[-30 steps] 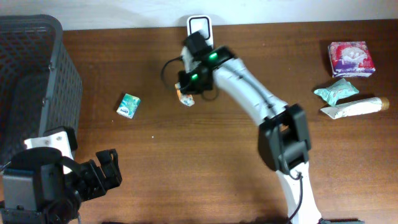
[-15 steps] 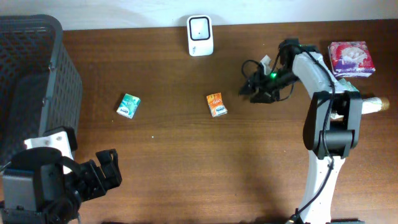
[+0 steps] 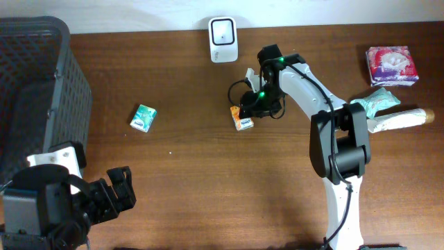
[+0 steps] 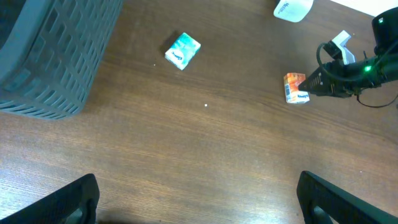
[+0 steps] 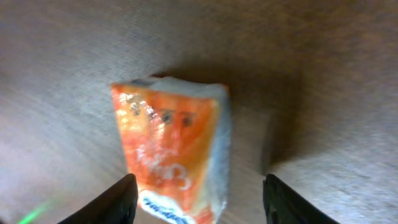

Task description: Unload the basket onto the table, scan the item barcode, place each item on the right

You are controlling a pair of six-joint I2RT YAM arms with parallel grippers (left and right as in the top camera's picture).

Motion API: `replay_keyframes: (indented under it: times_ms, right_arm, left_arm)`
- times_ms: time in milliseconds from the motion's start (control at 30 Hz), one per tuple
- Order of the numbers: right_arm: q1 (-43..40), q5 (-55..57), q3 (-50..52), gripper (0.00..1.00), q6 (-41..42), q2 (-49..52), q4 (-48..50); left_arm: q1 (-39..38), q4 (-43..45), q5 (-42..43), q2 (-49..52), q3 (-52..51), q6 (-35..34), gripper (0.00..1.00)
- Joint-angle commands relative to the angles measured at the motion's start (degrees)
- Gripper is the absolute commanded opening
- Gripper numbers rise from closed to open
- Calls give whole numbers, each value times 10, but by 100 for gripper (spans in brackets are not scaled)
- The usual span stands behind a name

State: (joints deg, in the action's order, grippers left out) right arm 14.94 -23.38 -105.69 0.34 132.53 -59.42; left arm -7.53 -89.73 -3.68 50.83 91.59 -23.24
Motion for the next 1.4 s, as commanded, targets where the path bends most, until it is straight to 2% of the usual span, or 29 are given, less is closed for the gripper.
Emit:
replay_keyframes:
  times_ms: [0,67,100,167,233,400,500,533,633,700,733,767,833,933,1067,1133,1233,1367]
  right_arm:
    - [2,2,35,46,6,-9,30]
    - [2,-34,61,38,6,-9,54]
    - [4,-64,74,31,6,-9,69]
    - [8,-109,87,30,6,-9,83]
    - [12,-154,86,4,6,-9,83]
    - [-10,-360,31,4,6,-9,83]
    - [-22,-377,-9,4,6,-9,83]
    - [-23,-360,-31,4,6,-10,82]
    - [-18,-208,-98,4,38,-10,78]
    - [-4,36,-178,4,46,-10,97]
    - [0,93,-191,4,46,-10,112]
    - [8,186,-199,4,32,-10,155]
    - [18,265,-197,4,-47,-7,238]
    - [26,273,-189,4,-166,14,368]
    - [26,271,-188,4,-248,62,503]
    - [28,271,-188,4,-323,88,553]
    - [33,271,-188,4,-423,113,575]
    - [47,271,-188,4,-436,119,575]
  left_arm:
    - [1,1,-6,-1,1,-3,99]
    - [1,1,-6,-1,1,-3,99]
    - [1,1,-6,-1,1,-3,99]
    - [1,1,-6,-1,1,-3,99]
    - [1,1,-6,-1,1,-3,99]
    - [1,1,-6,-1,1,-3,99]
    - [1,1,-6,-1,1,-3,99]
    - [1,1,-6,-1,1,-3,99]
    - [1,1,-6,-1,1,-3,99]
    - [1,1,-6,-1,1,-3,99]
    - [1,1,-6,-1,1,-3,99]
    - [1,1,-6,-1,1,-3,99]
    - [1,1,-6,-1,1,-3,99]
    - [1,1,-6,-1,1,-3,99]
    - [1,1,-6,-1,1,-3,99]
    - [1,1,-6,-1,1,-3,99]
    - [1,1,-6,-1,1,-3,99]
    - [1,1,-6,-1,1,-3,99]
